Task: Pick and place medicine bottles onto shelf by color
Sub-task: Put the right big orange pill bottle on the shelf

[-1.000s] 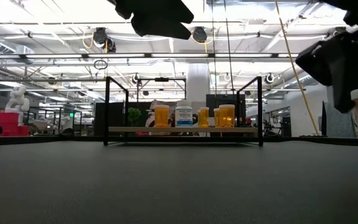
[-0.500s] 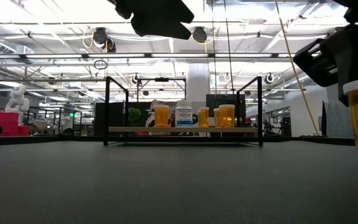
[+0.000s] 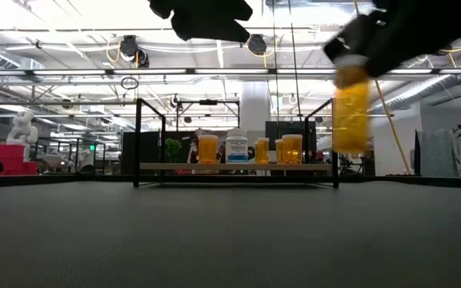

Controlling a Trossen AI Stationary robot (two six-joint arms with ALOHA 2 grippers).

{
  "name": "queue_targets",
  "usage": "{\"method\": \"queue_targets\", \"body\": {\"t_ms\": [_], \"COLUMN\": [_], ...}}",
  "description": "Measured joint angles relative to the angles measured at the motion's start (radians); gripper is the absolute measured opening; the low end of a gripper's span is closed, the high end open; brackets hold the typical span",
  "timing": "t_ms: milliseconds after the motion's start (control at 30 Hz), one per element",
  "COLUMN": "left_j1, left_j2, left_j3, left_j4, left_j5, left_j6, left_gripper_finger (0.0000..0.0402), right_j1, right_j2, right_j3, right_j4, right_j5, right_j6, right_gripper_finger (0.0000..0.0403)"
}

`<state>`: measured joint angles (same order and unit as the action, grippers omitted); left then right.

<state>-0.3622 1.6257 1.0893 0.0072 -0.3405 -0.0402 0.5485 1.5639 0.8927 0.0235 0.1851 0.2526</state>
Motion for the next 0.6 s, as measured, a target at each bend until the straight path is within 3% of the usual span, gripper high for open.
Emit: {"method": "queue_targets", "body": {"t_ms": [333, 467, 600], "left_j1": [0.014, 0.064, 0.127], "left_j2": [-0.055, -0.096, -0.121], "left_j3": [0.012, 0.047, 0.099], "left_j4": [-0.012, -0.049, -0.15], "left_j5": [-0.027, -0.038, -0.003], "left_j6": [0.159, 0.197, 0.188], "left_gripper_finger": [0.0271, 0.0271, 0.0271], "right_j1": [-0.143, -0.196, -0.237], "right_j2": [-0.072, -0.136, -0.213], "right_j3": [0.227, 0.264, 0.258], "right_j4": [-0.353, -0.389, -0.393], "right_j5": [0.002, 0.006, 0.128], "right_j6": [-0.033, -0.033, -0.028], "right_gripper_finger": [0.0125, 0.0125, 0.0125]}}
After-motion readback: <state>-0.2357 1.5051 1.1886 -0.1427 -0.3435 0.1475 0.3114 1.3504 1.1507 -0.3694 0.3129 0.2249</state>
